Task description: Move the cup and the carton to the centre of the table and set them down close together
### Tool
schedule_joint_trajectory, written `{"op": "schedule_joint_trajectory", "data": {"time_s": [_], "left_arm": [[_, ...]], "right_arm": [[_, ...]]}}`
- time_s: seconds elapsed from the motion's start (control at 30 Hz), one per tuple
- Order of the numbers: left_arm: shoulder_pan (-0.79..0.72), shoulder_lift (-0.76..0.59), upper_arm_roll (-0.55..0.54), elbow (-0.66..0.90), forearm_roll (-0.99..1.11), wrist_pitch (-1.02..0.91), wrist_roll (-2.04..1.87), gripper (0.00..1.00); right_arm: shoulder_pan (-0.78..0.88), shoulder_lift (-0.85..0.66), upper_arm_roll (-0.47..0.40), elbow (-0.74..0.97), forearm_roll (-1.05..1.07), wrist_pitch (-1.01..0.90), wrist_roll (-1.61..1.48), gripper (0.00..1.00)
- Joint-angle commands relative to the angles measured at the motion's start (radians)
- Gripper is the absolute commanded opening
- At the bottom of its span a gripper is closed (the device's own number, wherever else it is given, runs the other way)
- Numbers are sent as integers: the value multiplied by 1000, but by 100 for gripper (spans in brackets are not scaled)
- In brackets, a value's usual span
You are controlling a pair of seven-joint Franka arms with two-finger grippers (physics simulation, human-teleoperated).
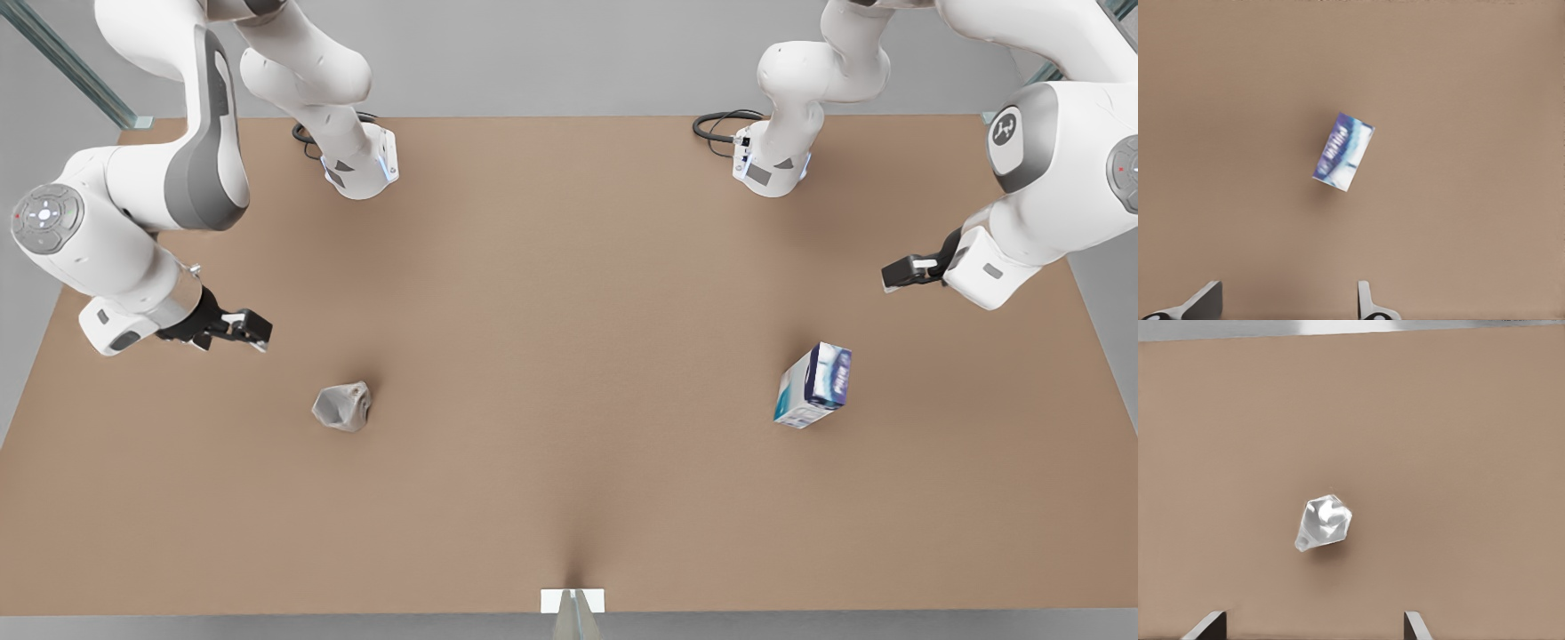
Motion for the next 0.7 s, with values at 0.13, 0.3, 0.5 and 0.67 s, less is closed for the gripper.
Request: {"op": "schedule_joint_trajectory", "data": {"time_s": [0.13, 0.3, 0.5, 0.67], "left_arm": [[1, 1, 0, -2, -4, -2, 0, 100], [1, -6, 2, -83, -4, 29, 5, 100], [1, 6, -1, -98, -27, 32, 286, 100], [-1, 28, -1, -95, -27, 40, 270, 100]], "right_arm": [[17, 38, 5, 22, -2, 6, 2, 100], [47, 107, 94, -18, -8, 158, -1, 100], [47, 104, 137, -89, 5, 159, -676, 100], [47, 118, 129, -87, -3, 144, -360, 100]]}}
